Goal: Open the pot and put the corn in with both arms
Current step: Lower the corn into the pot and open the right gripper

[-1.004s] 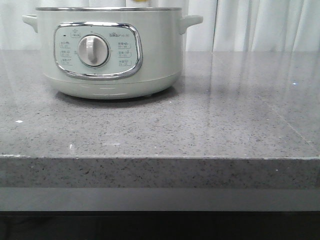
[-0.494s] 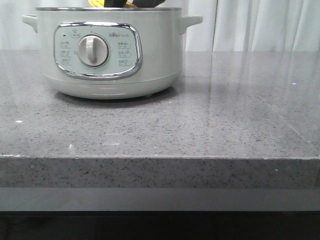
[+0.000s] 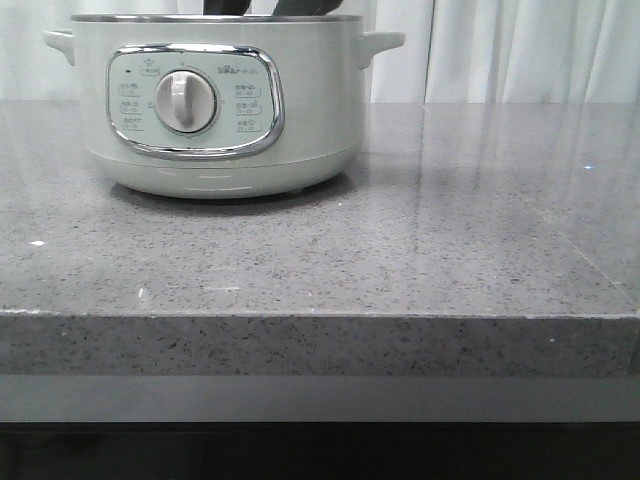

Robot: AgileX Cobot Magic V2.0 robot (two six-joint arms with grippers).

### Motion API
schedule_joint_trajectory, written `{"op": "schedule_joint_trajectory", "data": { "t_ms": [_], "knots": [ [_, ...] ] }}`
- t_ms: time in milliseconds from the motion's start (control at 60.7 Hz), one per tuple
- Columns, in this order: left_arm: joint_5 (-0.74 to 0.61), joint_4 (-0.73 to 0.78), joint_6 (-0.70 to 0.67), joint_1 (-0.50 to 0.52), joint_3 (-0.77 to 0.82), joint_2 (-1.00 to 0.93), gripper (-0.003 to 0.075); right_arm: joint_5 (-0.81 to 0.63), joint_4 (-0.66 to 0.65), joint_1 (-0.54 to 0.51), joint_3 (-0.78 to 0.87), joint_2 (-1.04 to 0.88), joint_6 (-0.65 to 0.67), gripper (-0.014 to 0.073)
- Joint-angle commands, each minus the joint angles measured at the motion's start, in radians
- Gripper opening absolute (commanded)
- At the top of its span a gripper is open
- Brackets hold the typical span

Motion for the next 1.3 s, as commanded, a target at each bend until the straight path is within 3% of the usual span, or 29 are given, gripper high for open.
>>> {"op": "schedule_joint_trajectory", "data": {
  "t_ms": [0,494,642,1021,1284],
  "knots": [
    [-0.156,-0.009,-0.002,-0.006,-0.040,-0.001,0.0206,-0.058,0.001,0.000,-0.041,-0.061,-0.010,0.0529],
    [-0.156,-0.009,-0.002,-0.006,-0.040,-0.001,0.0206,-0.003,-0.001,-0.012,-0.065,-0.245,0.014,0.0529],
    [-0.156,-0.009,-0.002,-0.006,-0.040,-0.001,0.0206,-0.031,-0.001,-0.012,0.002,-0.343,0.014,0.0529],
    [-0.156,-0.009,-0.002,-0.006,-0.040,-0.001,0.0206,-0.411,-0.001,-0.012,0.606,-0.782,0.014,0.0529],
    [-0.156,-0.009,-0.002,-0.006,-0.040,-0.001,0.0206,-0.527,-0.001,-0.012,0.974,-1.079,0.014,0.0529]
  ]
}}
